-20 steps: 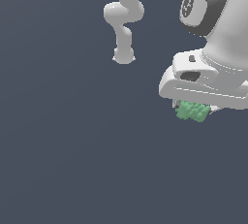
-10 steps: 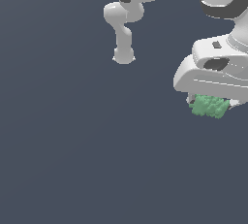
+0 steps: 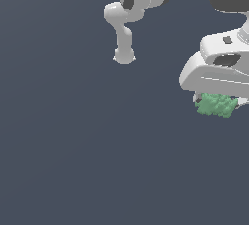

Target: Pick up the object and move it to a goal position.

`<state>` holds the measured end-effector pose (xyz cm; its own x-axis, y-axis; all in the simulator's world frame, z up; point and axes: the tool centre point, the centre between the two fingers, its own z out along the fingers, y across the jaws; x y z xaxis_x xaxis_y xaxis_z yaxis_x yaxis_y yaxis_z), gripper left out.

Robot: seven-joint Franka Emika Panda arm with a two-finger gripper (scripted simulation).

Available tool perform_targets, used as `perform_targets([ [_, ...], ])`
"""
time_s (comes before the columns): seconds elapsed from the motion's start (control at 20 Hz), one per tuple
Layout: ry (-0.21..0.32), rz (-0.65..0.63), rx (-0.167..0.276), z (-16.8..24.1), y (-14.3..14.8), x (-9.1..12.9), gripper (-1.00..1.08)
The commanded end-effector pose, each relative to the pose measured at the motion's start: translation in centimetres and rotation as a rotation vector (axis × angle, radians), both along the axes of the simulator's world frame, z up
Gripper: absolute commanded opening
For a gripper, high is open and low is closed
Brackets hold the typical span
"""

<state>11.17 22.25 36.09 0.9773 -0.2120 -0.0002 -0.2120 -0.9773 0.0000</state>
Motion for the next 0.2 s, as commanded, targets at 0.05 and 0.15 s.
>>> perform_targets([
  [0.05, 0.000, 0.000, 0.000, 0.12, 0.08, 0.04, -1.00],
  [0.15, 0.000, 0.000, 0.000, 0.14, 0.09, 0.05, -1.00],
])
